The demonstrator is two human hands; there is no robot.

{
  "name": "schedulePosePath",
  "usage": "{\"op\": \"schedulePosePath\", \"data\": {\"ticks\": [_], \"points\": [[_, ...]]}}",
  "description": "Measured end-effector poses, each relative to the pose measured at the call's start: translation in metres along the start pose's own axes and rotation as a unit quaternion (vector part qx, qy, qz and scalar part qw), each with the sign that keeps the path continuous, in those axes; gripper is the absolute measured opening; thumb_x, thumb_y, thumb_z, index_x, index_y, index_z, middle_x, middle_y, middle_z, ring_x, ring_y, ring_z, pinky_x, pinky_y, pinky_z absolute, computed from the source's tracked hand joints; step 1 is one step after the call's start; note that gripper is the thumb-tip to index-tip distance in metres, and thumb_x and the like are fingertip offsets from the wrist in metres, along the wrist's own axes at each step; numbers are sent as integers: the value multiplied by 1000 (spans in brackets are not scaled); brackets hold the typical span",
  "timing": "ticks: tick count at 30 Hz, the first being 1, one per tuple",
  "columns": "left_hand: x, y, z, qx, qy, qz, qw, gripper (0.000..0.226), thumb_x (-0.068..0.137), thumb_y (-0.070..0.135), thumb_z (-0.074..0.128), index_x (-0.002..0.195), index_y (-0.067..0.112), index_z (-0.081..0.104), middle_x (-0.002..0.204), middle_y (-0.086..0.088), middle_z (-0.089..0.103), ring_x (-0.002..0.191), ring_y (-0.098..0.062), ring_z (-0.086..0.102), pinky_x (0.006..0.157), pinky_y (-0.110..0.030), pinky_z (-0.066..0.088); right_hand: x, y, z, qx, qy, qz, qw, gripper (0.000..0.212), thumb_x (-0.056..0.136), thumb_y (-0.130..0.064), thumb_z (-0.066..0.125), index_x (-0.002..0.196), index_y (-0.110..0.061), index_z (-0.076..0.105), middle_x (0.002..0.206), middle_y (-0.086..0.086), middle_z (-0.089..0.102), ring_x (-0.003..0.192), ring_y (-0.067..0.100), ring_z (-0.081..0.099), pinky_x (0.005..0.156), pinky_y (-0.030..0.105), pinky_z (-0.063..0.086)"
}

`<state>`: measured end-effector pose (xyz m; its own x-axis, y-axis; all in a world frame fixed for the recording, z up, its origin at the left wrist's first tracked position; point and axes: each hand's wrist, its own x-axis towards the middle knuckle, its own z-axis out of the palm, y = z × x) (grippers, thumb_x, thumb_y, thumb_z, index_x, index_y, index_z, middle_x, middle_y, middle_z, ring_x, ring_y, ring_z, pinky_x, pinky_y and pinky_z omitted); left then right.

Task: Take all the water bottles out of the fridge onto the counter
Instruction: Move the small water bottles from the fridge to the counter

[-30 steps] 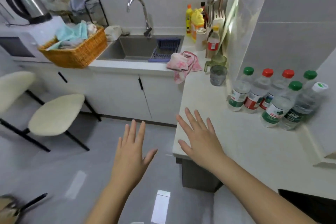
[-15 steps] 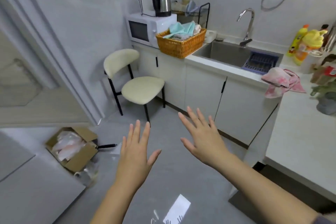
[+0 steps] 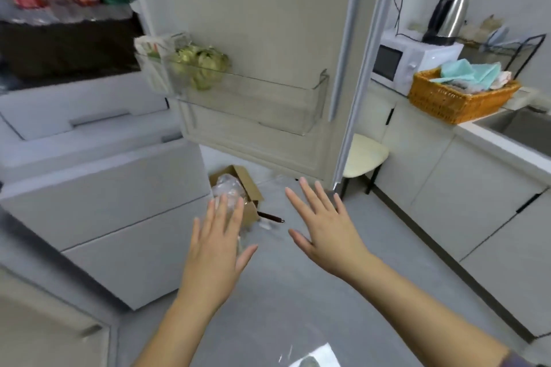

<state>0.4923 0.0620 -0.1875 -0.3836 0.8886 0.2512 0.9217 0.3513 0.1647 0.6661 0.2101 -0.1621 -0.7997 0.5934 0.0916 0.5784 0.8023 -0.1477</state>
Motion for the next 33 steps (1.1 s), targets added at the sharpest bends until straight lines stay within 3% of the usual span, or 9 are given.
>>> {"op": "schedulePosePath", "data": {"ticks": [5, 8, 11, 15, 22, 24, 28, 30, 33], "points": [[8, -60, -4, 65, -14, -80, 995, 79, 89, 67, 32, 151, 18, 27, 156, -20, 27, 142, -43, 25, 105, -62, 35, 66, -49, 25, 31, -27, -65, 997, 67, 93, -56, 28, 153, -38, 5, 165, 2, 9, 150, 34, 13, 115, 52, 26], [23, -104, -6, 116, -30, -133, 984, 83, 88, 70, 19, 149, 16, 34, 156, -21, 27, 143, -43, 23, 104, -66, 31, 116, -76, 38, 35, -28, -109, 993, 68, 98, -48, 41, 155, -35, 7, 165, 2, 2, 152, 30, 4, 118, 51, 17], [44, -149, -12, 141, -35, -192, 971, 82, 87, 70, 27, 145, 15, 44, 154, -23, 30, 143, -42, 21, 103, -69, 31, 175, -100, 50, 38, -49, -151, 987, 70, 101, -48, 37, 154, -37, -7, 164, -2, -12, 152, 26, -9, 121, 46, 4], [70, -201, -30, 167, -1, -248, 954, 79, 88, 69, 35, 141, 13, 50, 153, -24, 32, 142, -39, 17, 101, -69, 33, 248, -141, 56, 40, -55, -200, 977, 69, 102, -48, 34, 154, -37, -10, 162, -4, -21, 151, 25, -12, 122, 46, 3], [99, -273, -60, 197, 61, -301, 931, 82, 88, 68, 22, 151, 16, 29, 160, -18, 10, 148, -38, 3, 113, -63, 15, 326, -209, 44, 47, -31, -250, 967, 69, 103, -46, 34, 155, -34, -10, 162, -2, -22, 150, 26, -15, 121, 46, 2], [111, -293, -66, 198, 65, -307, 929, 81, 91, 70, 21, 151, 16, 30, 160, -18, 11, 148, -38, 4, 112, -63, 16, 345, -225, 43, 53, -20, -252, 966, 70, 102, -46, 35, 154, -35, -12, 162, -2, -23, 150, 25, -16, 121, 46, 4], [146, -338, -75, 176, 60, -305, 934, 82, 89, 69, 6, 155, 21, 15, 162, -14, -1, 149, -35, -9, 115, -62, 4, 390, -254, 36, 79, -11, -233, 969, 69, 103, -45, 34, 153, -36, -13, 162, -3, -22, 151, 24, -15, 122, 45, 2], [168, -359, -85, 178, 73, -291, 937, 81, 91, 68, 7, 155, 20, 16, 162, -15, -1, 149, -37, -8, 115, -62, 5, 417, -268, 29, 77, 1, -218, 973, 69, 103, -45, 33, 153, -36, -14, 162, -3, -22, 150, 24, -15, 122, 44, 4], [206, -401, -106, 159, 62, -274, 946, 80, 89, 67, 10, 156, 23, 3, 161, -12, -16, 147, -34, -19, 117, -58, -3, 465, -296, 15, 82, 40, -191, 977, 69, 103, -45, 35, 153, -36, -12, 163, -2, -21, 151, 25, -14, 122, 46, 5]]}}
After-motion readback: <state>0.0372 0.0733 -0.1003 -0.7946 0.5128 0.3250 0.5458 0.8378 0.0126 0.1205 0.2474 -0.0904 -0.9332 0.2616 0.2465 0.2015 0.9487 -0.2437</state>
